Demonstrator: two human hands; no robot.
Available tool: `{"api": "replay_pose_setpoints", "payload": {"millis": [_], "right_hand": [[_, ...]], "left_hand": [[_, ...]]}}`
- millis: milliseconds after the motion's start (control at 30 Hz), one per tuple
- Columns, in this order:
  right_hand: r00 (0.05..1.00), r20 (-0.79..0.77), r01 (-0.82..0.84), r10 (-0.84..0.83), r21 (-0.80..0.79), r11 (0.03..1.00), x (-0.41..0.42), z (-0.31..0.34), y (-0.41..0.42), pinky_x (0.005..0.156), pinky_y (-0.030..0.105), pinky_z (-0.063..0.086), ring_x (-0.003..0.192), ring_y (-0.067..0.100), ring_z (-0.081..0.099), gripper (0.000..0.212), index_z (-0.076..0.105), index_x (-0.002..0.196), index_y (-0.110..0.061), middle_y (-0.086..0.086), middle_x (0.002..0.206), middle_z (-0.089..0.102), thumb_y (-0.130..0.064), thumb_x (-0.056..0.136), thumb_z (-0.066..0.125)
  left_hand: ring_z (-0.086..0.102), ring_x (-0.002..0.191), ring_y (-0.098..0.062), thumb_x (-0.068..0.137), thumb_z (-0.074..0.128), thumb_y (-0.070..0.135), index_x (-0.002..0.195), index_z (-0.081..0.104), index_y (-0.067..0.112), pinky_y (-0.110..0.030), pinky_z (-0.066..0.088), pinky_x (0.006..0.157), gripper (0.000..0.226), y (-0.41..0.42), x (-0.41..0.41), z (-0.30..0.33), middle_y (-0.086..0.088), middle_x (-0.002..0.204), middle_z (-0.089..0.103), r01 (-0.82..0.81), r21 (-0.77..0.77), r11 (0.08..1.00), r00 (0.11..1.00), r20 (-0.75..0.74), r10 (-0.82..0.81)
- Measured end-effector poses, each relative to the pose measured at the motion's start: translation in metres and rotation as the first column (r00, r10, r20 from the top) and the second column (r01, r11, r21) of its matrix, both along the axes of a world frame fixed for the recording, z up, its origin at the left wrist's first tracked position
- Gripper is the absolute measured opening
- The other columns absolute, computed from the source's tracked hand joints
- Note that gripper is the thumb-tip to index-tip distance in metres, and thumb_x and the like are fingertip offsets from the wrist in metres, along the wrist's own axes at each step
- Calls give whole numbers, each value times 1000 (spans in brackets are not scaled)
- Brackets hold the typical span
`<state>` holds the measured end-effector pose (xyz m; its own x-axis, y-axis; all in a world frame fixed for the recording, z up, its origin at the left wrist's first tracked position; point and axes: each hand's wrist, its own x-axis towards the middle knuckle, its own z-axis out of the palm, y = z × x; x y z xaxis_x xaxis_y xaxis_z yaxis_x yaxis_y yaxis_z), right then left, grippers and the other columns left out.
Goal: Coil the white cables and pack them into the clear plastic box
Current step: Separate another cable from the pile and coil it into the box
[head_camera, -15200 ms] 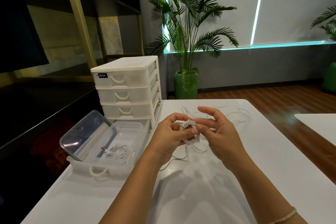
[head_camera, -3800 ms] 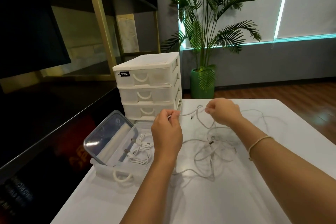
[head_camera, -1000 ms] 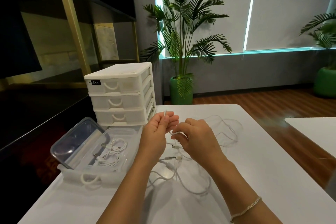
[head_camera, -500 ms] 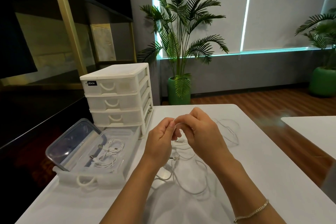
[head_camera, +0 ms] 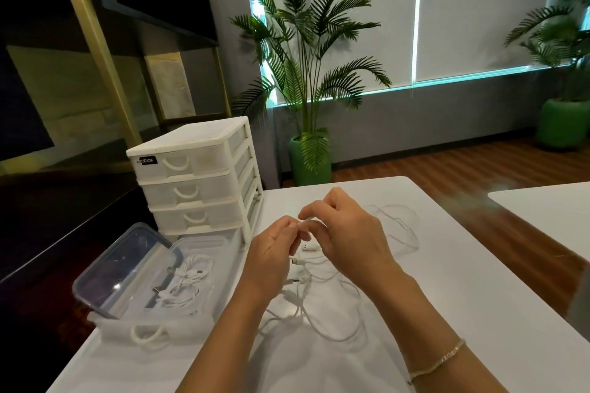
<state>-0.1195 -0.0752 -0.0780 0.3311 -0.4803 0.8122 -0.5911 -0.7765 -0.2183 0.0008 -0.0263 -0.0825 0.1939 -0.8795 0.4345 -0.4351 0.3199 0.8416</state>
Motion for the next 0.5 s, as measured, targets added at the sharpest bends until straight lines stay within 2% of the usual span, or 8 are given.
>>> {"api": "replay_pose_setpoints", "payload": {"millis": [100,200,300,400,500], "right_hand": [[1000,-14,-6,6,5,1000,1,-2,0,39,27,52,55,18,56,23,69,93,-19,4,80,61,-15,72,77],[1000,3,-6,6,-16,1000,2,0,-1,38,22,50,54,17,57,19,68,98,-19,3,78,62,-22,79,66],[1000,15,-6,7,-45,999,2,2,-1,33,26,47,52,14,53,25,69,100,-19,1,73,59,-29,81,55],[1000,29,7,-5,-92,996,2,1,-3,29,27,44,49,13,50,28,69,104,-19,0,69,57,-28,81,55],[999,26,28,-26,-84,996,1,-2,-4,28,24,42,48,14,48,34,66,112,-19,-1,67,56,-27,82,54]], "left_hand": [[40,51,-4,100,35,18,63,48,18,-11,35,53,39,-1,1,-1,15,47,44,10,44,999,995,-103,-6],[35,47,-6,100,35,20,61,43,14,-13,33,49,40,-2,1,4,12,45,39,65,73,995,976,-212,-48],[26,46,-8,99,32,17,53,42,15,-20,27,46,47,0,1,10,8,44,31,168,101,981,915,-385,-117],[25,44,-9,99,32,18,48,48,16,-20,26,44,53,4,-2,14,5,43,28,287,87,954,776,-605,-179],[27,41,-8,98,34,20,61,58,7,-18,28,40,46,5,-4,15,4,42,30,377,29,926,557,-805,-202]]}}
